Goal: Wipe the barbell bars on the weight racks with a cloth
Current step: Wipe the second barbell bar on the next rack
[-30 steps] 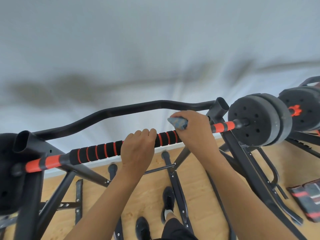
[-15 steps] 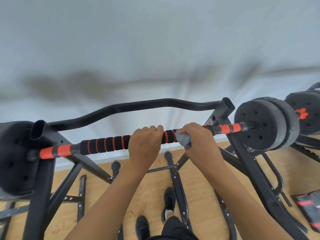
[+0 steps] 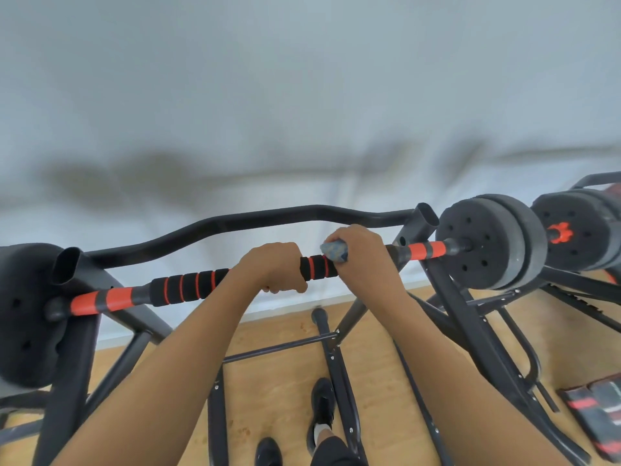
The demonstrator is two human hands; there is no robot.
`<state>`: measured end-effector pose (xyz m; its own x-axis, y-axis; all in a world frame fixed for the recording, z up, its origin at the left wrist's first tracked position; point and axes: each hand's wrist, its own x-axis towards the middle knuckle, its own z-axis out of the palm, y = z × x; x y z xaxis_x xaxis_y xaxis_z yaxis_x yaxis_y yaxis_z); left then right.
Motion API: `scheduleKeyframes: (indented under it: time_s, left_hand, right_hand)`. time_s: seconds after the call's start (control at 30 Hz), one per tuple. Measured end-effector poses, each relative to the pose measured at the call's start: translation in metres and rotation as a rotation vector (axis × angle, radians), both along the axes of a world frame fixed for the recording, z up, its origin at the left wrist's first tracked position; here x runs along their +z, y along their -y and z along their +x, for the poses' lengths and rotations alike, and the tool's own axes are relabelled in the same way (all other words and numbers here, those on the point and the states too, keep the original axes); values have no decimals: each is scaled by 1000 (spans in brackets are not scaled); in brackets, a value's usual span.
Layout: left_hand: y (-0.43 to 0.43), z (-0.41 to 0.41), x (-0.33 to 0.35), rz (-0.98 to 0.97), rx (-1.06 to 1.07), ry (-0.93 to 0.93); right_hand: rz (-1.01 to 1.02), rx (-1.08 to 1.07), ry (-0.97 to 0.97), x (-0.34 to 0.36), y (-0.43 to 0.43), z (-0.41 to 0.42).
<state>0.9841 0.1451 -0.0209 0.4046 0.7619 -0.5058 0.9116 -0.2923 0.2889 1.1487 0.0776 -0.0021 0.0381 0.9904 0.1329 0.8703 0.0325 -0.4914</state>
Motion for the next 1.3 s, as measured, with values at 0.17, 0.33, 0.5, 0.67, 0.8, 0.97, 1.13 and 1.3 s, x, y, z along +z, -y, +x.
scheduleKeyframes:
  time_s: [0.17, 0.33, 0.5, 0.67, 0.8, 0.97, 1.13, 1.3]
  left_hand:
    - [-17, -2, 3, -351, 28, 83]
    - [-21, -3, 3, -582, 27, 105]
    - [-16, -7, 4, -527, -16, 164]
    - [8, -14, 9, 180, -183, 113]
    - [47, -2, -6, 581, -175, 5]
    - [54, 4, -29, 760, -131, -75]
    - [39, 9, -19, 611, -98, -49]
    - [1, 6, -2, 46, -31, 62]
  right_hand:
    - [-85, 32, 60, -8, 7, -4]
    - [15, 55, -12, -19, 21, 6]
    - [83, 97, -121, -24, 49, 18]
    - [97, 77, -101, -16, 49, 22]
    - [2, 63, 14, -3, 5, 11]
    - [-240, 117, 211, -3, -12, -9]
    - [-136, 131, 130, -4, 15, -2]
    - [-167, 159, 123, -28, 48, 7]
